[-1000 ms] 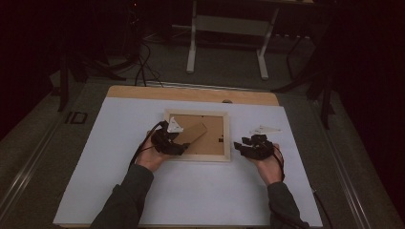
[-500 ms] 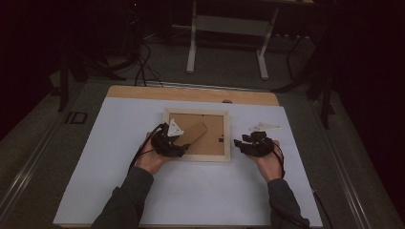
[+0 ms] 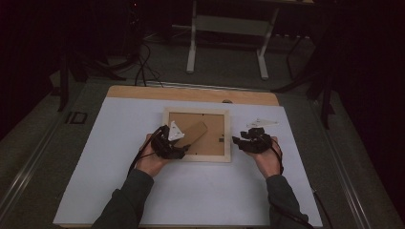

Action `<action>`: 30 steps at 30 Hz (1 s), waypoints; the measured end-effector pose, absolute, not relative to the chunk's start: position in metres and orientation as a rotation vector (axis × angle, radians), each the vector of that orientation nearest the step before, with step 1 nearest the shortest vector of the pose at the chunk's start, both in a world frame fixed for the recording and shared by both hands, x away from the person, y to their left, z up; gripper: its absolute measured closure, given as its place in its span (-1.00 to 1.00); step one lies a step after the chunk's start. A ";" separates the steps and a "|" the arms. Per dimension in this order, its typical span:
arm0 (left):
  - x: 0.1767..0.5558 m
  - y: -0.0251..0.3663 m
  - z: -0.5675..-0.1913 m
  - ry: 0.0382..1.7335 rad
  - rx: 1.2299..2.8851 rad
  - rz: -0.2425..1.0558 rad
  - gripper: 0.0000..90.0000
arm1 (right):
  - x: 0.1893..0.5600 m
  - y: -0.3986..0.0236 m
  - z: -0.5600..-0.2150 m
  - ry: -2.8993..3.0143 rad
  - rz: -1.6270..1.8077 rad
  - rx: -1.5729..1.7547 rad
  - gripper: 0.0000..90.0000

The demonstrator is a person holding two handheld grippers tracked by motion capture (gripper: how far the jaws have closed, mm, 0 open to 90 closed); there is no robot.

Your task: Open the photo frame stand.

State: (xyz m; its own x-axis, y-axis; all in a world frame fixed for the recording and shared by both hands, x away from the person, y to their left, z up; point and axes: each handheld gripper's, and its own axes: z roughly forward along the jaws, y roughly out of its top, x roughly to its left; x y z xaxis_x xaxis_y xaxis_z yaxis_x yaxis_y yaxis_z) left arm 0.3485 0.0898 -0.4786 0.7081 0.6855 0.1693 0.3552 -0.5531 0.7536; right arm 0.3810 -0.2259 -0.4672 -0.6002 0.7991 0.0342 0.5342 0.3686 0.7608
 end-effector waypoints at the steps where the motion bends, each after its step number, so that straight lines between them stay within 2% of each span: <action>1: 0.348 0.090 -0.479 0.787 2.188 0.591 -0.15 | 0.381 -0.226 -0.467 2.293 1.084 1.167 0.19; 30: 0.330 0.084 -0.477 0.735 2.174 0.717 -0.15 | 0.404 -0.217 -0.460 2.307 1.147 1.213 0.17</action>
State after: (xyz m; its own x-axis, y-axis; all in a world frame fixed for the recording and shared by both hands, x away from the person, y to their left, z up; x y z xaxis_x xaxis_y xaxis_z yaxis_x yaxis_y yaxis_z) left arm 0.3300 0.0843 -0.4772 0.6823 0.6817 0.2639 0.2804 -0.5775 0.7667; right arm 0.4039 -0.2169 -0.4604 -0.6022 0.7919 0.1010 0.5584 0.3274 0.7623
